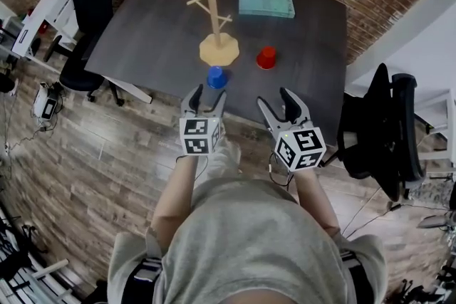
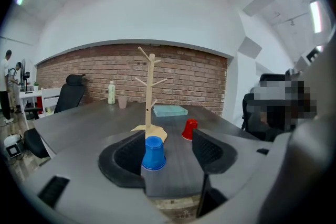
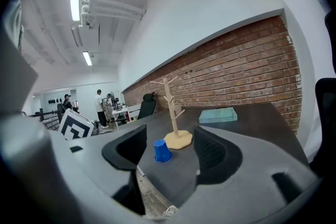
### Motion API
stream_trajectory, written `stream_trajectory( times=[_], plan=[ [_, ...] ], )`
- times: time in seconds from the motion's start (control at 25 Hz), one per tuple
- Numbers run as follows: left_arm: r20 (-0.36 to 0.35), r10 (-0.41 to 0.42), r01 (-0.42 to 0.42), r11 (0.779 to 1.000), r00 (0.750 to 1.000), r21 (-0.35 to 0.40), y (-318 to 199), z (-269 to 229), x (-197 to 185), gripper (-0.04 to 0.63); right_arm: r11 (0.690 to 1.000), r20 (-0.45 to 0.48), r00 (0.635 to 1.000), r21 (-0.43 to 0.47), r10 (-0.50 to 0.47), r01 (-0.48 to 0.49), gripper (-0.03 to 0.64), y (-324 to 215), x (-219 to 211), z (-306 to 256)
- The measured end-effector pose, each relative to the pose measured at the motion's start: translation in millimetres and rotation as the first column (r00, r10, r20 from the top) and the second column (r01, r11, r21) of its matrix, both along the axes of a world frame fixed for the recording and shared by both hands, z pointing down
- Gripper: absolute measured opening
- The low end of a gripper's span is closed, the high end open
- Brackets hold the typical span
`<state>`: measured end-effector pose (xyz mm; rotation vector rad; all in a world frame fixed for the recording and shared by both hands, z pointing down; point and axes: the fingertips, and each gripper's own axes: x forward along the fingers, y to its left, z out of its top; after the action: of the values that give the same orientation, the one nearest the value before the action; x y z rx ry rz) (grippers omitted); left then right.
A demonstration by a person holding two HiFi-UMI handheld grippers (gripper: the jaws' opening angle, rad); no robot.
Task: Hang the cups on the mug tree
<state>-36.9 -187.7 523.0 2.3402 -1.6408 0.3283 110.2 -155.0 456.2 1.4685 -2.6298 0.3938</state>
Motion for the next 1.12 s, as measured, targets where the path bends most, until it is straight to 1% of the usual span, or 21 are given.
stream_trajectory(
  times=[0.16,0.36,0.56,1.0,1.12],
  plan=[
    [0.02,0.019,-0.018,1.0,1.0,-0.013,-23.1,18.1,0.2,0.258,0.999,-0.009,0.999,0.005,0.039,-0.039,0.278,-14.6,7.7,3.8],
    [0.057,0.041,-0.037,0.997,0.998,-0.072,-47.3,51.2,-1.5,0.264,0.997,-0.024,0.997,0.002,0.074,-0.074,0.278,-35.2,15.4,6.4],
    [0.076,0.059,-0.05,0.992,0.995,-0.119,-69.0,80.5,-2.2,0.264,0.995,-0.032,0.995,-0.02,0.099,-0.1,0.273,-52.5,19.2,12.4],
    [0.108,0.071,-0.052,0.984,0.992,-0.172,-93.5,109.0,-5.8,0.262,0.993,-0.035,0.993,-0.035,0.111,-0.112,0.273,-68.6,15.2,19.5],
    [0.125,0.071,-0.049,0.983,0.99,-0.175,-95.3,112.3,-7.4,0.238,0.993,-0.034,0.993,-0.037,0.114,-0.116,0.273,-68.1,15.3,19.7]
  ],
)
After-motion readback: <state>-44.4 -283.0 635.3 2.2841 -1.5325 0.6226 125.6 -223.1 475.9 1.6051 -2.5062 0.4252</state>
